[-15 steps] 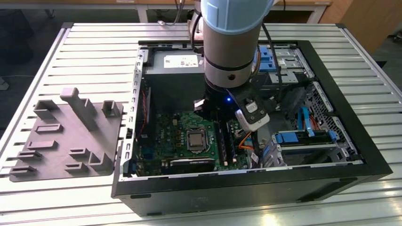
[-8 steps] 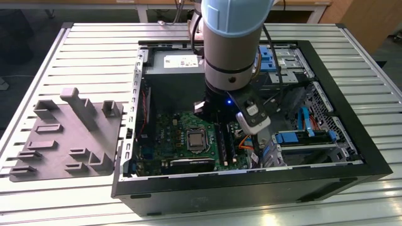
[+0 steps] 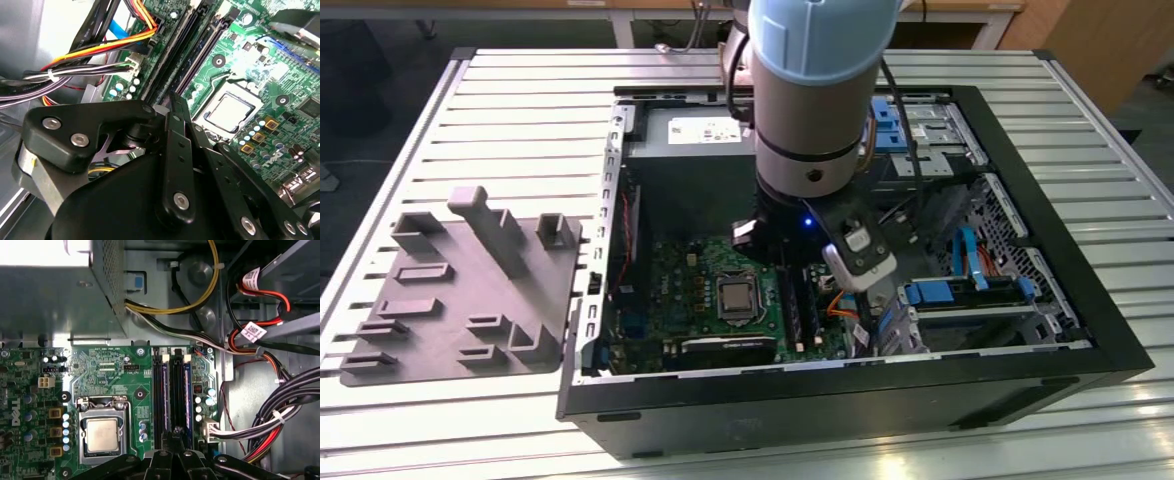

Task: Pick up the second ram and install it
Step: 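Press down the second ram until it locks into place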

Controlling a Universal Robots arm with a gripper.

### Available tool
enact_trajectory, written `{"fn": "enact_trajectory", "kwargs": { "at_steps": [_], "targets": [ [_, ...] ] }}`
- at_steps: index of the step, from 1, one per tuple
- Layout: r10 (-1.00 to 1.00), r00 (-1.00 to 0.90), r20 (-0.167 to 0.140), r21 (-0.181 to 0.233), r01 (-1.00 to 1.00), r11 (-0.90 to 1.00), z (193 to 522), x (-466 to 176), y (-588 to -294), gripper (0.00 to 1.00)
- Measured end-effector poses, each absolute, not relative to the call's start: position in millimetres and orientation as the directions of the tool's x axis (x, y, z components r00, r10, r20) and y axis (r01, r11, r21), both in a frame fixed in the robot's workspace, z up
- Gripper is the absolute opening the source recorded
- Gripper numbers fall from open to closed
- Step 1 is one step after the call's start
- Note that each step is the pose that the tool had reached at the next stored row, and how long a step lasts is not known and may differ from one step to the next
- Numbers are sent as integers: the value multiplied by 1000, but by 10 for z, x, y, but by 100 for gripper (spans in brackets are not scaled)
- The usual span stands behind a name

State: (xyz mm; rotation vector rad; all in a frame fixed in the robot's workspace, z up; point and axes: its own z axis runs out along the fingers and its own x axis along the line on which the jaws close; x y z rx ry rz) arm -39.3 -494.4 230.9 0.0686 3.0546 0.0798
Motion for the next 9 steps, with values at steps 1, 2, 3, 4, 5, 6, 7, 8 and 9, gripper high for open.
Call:
{"fn": "enact_trajectory", "kwargs": {
  "at_steps": [1,2,3,4,5,6,7,8,9],
  "targets": [
    [47,-995,-84,54,43,998,2309,-393,-4952,11],
    [47,-995,-84,54,43,998,2309,-393,-4960,11],
    [47,-995,-84,54,43,998,2308,-393,-4968,11],
    [47,-995,-84,54,43,998,2308,-393,-4976,11],
    [47,-995,-84,54,43,998,2308,-393,-4986,11],
    [47,-995,-84,54,43,998,2308,-393,-4996,11],
    [47,-995,-84,54,43,998,2308,-393,-5007,11],
    [47,-995,-84,54,43,998,2308,-394,-5018,11],
    [47,-995,-84,54,43,998,2308,-394,-5029,11]
  ]
}}
